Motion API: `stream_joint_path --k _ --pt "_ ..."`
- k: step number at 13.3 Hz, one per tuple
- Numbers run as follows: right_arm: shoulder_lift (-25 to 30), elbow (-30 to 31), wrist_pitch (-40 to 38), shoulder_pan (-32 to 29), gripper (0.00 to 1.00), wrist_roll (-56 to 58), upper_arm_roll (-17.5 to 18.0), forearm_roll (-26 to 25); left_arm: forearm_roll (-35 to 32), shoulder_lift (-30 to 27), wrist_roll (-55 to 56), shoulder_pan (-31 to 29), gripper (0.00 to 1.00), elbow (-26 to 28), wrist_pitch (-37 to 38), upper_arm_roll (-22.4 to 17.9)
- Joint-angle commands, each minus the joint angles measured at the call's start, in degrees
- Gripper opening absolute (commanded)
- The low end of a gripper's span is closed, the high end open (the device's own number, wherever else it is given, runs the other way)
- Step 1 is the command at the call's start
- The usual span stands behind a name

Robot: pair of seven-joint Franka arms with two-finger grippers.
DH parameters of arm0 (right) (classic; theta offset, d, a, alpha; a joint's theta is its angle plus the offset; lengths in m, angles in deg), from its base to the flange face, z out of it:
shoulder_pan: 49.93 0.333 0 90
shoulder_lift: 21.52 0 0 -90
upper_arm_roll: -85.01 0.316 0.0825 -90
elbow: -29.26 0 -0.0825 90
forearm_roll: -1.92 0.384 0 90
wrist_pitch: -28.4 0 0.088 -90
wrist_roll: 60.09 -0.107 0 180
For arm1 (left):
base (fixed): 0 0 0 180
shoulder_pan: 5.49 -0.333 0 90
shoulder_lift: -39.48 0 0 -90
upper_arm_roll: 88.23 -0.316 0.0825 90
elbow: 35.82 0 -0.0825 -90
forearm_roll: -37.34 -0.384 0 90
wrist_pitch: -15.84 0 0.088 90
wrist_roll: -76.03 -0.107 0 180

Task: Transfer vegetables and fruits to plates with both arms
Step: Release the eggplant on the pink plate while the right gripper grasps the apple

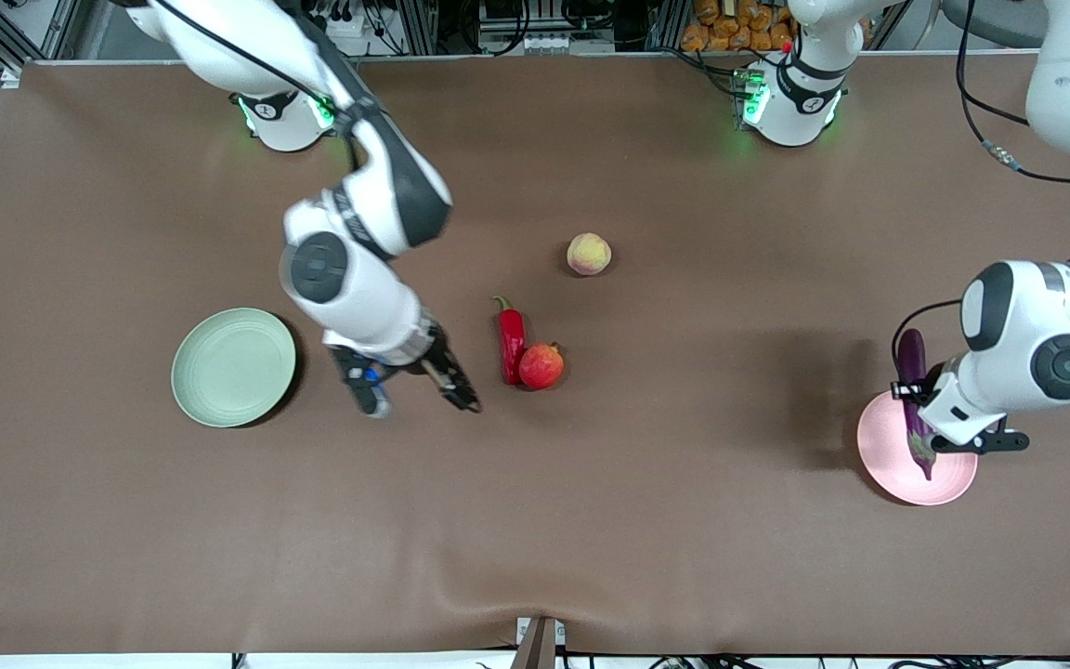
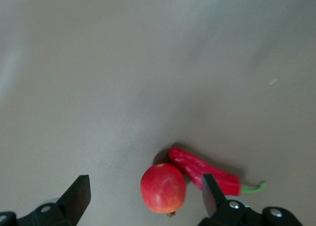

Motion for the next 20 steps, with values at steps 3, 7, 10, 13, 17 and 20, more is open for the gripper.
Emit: stream_joint_path --k 3,7,10,13,17,20 --pt "-8.68 -6.29 4.47 4.93 1.00 -4.24 -0.85 -0.03 -1.65 4.26 -2.47 -0.12 0.00 -5.43 0.57 0.78" --pt "-12.03 -6.29 6.07 8.10 1.00 -5.55 -0.94 -0.12 -1.30 5.06 -4.24 -0.65 0.08 -5.52 0.57 0.70" --pt "-13.52 -6.47 6.07 9.34 1.00 -6.96 -0.94 -0.04 -1.21 5.06 -4.06 -0.30 0.42 -5.61 0.57 0.78" --pt "-14.23 -6.47 6.15 9.52 0.58 -6.79 -0.94 -1.34 -0.95 4.97 -4.06 -0.21 1.00 -6.66 0.57 0.78" --pt "-14.15 -7.52 5.37 8.64 0.00 -6.18 -0.94 -2.85 -0.95 3.83 -3.27 0.06 1.00 -7.46 1.35 2.01" --pt "-13.53 -14.86 -6.26 6.10 0.00 -6.18 -0.68 -2.15 -0.77 2.51 -1.26 0.32 1.00 -7.46 2.49 5.16"
